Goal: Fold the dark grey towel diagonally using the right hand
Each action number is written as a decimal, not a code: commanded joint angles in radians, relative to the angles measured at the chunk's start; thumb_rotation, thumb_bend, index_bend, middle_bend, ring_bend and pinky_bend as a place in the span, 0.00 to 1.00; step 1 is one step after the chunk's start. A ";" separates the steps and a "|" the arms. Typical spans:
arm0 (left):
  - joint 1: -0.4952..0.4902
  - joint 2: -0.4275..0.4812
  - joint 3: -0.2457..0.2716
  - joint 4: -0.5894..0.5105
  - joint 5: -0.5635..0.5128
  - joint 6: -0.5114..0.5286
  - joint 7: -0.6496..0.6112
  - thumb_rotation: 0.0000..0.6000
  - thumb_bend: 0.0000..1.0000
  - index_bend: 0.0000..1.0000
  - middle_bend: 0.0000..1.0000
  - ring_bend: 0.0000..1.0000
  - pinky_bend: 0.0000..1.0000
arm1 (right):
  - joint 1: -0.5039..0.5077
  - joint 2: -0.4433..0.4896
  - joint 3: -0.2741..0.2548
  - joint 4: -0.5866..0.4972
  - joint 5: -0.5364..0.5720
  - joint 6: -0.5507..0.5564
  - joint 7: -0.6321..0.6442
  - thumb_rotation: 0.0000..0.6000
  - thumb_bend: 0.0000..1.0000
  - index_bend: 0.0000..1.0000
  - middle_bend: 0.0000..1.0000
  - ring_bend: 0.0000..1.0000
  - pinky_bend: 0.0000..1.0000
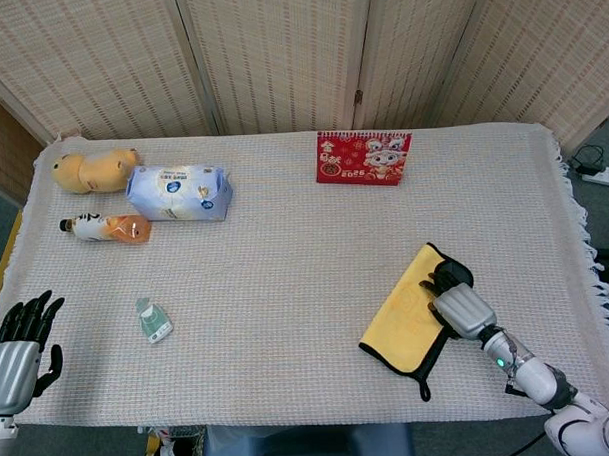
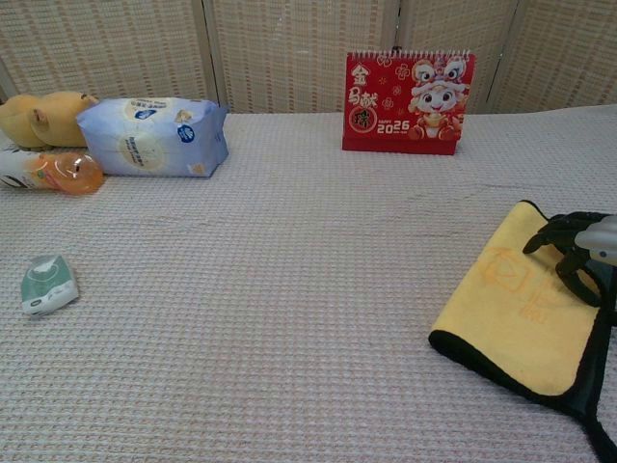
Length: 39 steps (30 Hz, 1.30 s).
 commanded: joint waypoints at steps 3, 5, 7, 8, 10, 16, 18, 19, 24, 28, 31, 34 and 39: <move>-0.001 -0.003 0.000 0.001 -0.002 -0.004 0.007 1.00 0.74 0.01 0.00 0.00 0.00 | -0.013 0.000 -0.001 0.014 -0.010 0.003 0.014 1.00 0.42 0.68 0.16 0.06 0.00; -0.001 -0.004 0.000 0.000 -0.004 -0.005 0.009 1.00 0.74 0.01 0.00 0.00 0.00 | -0.017 -0.001 -0.002 0.019 -0.017 0.004 0.021 1.00 0.42 0.67 0.16 0.06 0.00; -0.001 -0.005 -0.001 0.001 -0.005 -0.004 0.011 1.00 0.74 0.01 0.00 0.00 0.00 | -0.023 -0.001 -0.002 0.024 -0.025 0.009 0.024 1.00 0.42 0.67 0.16 0.06 0.00; -0.001 -0.005 -0.001 0.001 -0.007 -0.005 0.011 1.00 0.74 0.01 0.00 0.00 0.00 | -0.025 0.000 -0.003 0.025 -0.027 0.009 0.026 1.00 0.42 0.67 0.16 0.06 0.00; -0.002 -0.006 -0.003 0.001 -0.010 -0.006 0.011 1.00 0.74 0.01 0.00 0.00 0.00 | -0.027 0.005 -0.005 0.023 -0.029 0.004 0.035 1.00 0.42 0.63 0.14 0.05 0.00; -0.003 -0.005 -0.006 0.002 -0.017 -0.010 0.011 1.00 0.74 0.01 0.00 0.00 0.00 | -0.032 0.035 -0.006 0.002 -0.033 -0.009 0.052 1.00 0.42 0.20 0.03 0.00 0.00; -0.003 -0.005 -0.006 0.002 -0.018 -0.011 0.011 1.00 0.74 0.01 0.00 0.00 0.00 | -0.036 0.044 -0.003 -0.006 -0.033 -0.005 0.047 1.00 0.42 0.10 0.02 0.00 0.00; -0.003 -0.005 -0.005 0.001 -0.018 -0.011 0.011 1.00 0.74 0.01 0.00 0.00 0.00 | -0.038 0.050 -0.003 -0.012 -0.034 -0.004 0.045 1.00 0.42 0.07 0.01 0.00 0.00; -0.002 -0.004 -0.006 -0.001 -0.016 -0.006 0.009 1.00 0.74 0.01 0.00 0.00 0.00 | -0.053 0.086 -0.007 -0.052 -0.034 0.005 0.022 1.00 0.42 0.03 0.00 0.00 0.00; -0.002 -0.004 -0.005 0.000 -0.016 -0.007 0.009 1.00 0.74 0.01 0.00 0.00 0.00 | -0.082 0.118 -0.011 -0.082 -0.020 0.025 -0.006 1.00 0.42 0.03 0.00 0.00 0.00; -0.003 -0.005 -0.003 -0.001 -0.015 -0.010 0.011 1.00 0.74 0.01 0.00 0.00 0.00 | -0.104 0.133 -0.012 -0.086 0.002 0.029 -0.019 1.00 0.42 0.03 0.00 0.00 0.00; -0.003 -0.006 -0.002 -0.001 -0.014 -0.012 0.015 1.00 0.74 0.01 0.00 0.00 0.00 | -0.132 0.140 -0.011 -0.078 0.023 0.040 -0.001 1.00 0.42 0.03 0.00 0.00 0.00; -0.002 -0.008 -0.002 -0.003 -0.013 -0.010 0.019 1.00 0.74 0.01 0.00 0.00 0.00 | -0.203 0.163 -0.006 -0.074 0.021 0.140 0.101 1.00 0.42 0.03 0.00 0.00 0.00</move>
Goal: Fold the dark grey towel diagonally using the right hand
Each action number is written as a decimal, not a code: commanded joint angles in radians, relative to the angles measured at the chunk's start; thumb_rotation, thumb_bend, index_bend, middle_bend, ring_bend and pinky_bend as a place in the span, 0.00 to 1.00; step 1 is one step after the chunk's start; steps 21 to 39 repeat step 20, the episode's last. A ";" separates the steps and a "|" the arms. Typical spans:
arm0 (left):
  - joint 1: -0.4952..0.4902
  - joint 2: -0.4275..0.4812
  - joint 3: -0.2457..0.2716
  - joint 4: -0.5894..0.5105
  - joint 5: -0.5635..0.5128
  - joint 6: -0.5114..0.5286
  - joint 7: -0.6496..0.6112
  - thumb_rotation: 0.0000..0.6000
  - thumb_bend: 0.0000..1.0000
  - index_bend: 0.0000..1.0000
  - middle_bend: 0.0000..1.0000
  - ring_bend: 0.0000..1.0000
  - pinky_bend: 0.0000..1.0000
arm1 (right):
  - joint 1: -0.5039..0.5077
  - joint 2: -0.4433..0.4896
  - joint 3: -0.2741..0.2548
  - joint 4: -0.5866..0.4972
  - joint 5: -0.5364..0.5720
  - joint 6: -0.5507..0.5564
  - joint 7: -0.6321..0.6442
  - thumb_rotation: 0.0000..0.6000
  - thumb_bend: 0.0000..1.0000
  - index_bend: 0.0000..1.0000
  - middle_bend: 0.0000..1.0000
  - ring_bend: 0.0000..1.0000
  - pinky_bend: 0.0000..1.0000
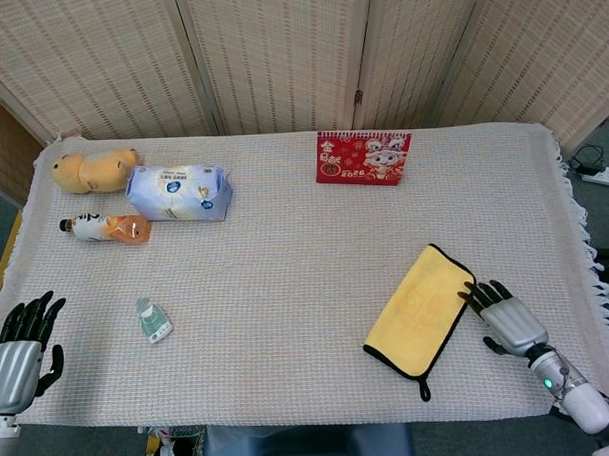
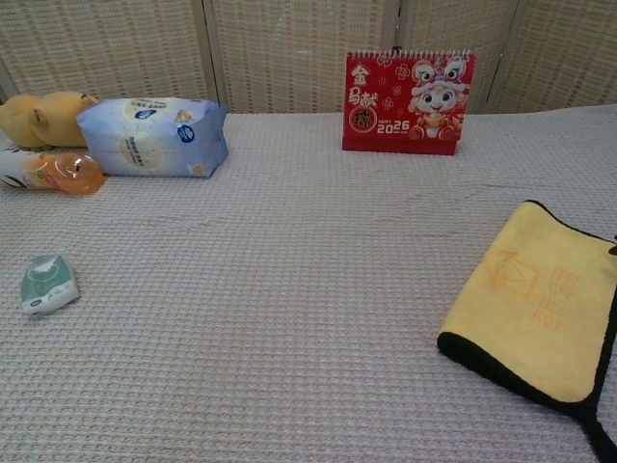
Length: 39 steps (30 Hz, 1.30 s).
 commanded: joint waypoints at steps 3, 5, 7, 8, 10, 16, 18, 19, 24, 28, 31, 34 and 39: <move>-0.003 -0.004 0.003 0.004 0.005 -0.005 0.006 1.00 0.74 0.01 0.00 0.00 0.00 | -0.110 0.029 0.030 -0.003 -0.010 0.200 0.173 1.00 0.42 0.03 0.00 0.00 0.00; -0.006 -0.007 0.007 0.008 0.011 -0.010 0.007 1.00 0.74 0.01 0.00 0.00 0.00 | -0.155 0.037 0.052 -0.010 -0.018 0.300 0.237 1.00 0.42 0.03 0.00 0.00 0.00; -0.009 -0.011 0.011 0.010 0.020 -0.014 0.007 1.00 0.74 0.01 0.00 0.00 0.00 | -0.197 0.052 0.069 -0.031 -0.018 0.385 0.244 1.00 0.42 0.02 0.00 0.00 0.00; -0.010 -0.012 0.014 0.010 0.024 -0.016 0.008 1.00 0.74 0.01 0.00 0.00 0.00 | -0.215 0.062 0.075 -0.051 -0.013 0.416 0.230 1.00 0.42 0.01 0.00 0.00 0.00; -0.011 -0.015 0.020 0.009 0.033 -0.018 0.011 1.00 0.74 0.01 0.00 0.00 0.00 | -0.257 0.085 0.088 -0.104 -0.003 0.489 0.163 1.00 0.42 0.00 0.00 0.00 0.00; -0.021 -0.015 0.031 0.011 0.051 -0.035 0.004 1.00 0.74 0.01 0.00 0.00 0.00 | -0.337 0.129 0.099 -0.234 -0.010 0.614 0.008 1.00 0.42 0.00 0.00 0.00 0.00; -0.025 -0.019 0.029 0.014 0.042 -0.047 0.007 1.00 0.74 0.01 0.00 0.00 0.00 | -0.348 0.133 0.101 -0.244 -0.019 0.623 -0.004 1.00 0.42 0.00 0.00 0.00 0.00; -0.027 -0.021 0.028 0.015 0.036 -0.052 0.009 1.00 0.74 0.01 0.00 0.00 0.00 | -0.349 0.133 0.103 -0.245 -0.018 0.619 -0.005 1.00 0.42 0.00 0.00 0.00 0.00; -0.027 -0.023 0.027 0.015 0.029 -0.056 0.012 1.00 0.74 0.01 0.00 0.00 0.00 | -0.347 0.133 0.106 -0.244 -0.016 0.607 -0.004 1.00 0.42 0.00 0.00 0.00 0.00; -0.027 -0.023 0.027 0.015 0.029 -0.056 0.012 1.00 0.74 0.01 0.00 0.00 0.00 | -0.347 0.133 0.106 -0.244 -0.016 0.607 -0.004 1.00 0.42 0.00 0.00 0.00 0.00; -0.027 -0.023 0.027 0.015 0.029 -0.056 0.012 1.00 0.74 0.01 0.00 0.00 0.00 | -0.347 0.133 0.106 -0.244 -0.016 0.607 -0.004 1.00 0.42 0.00 0.00 0.00 0.00; -0.027 -0.023 0.027 0.015 0.029 -0.056 0.012 1.00 0.74 0.01 0.00 0.00 0.00 | -0.347 0.133 0.106 -0.244 -0.016 0.607 -0.004 1.00 0.42 0.00 0.00 0.00 0.00; -0.027 -0.023 0.027 0.015 0.029 -0.056 0.012 1.00 0.74 0.01 0.00 0.00 0.00 | -0.347 0.133 0.106 -0.244 -0.016 0.607 -0.004 1.00 0.42 0.00 0.00 0.00 0.00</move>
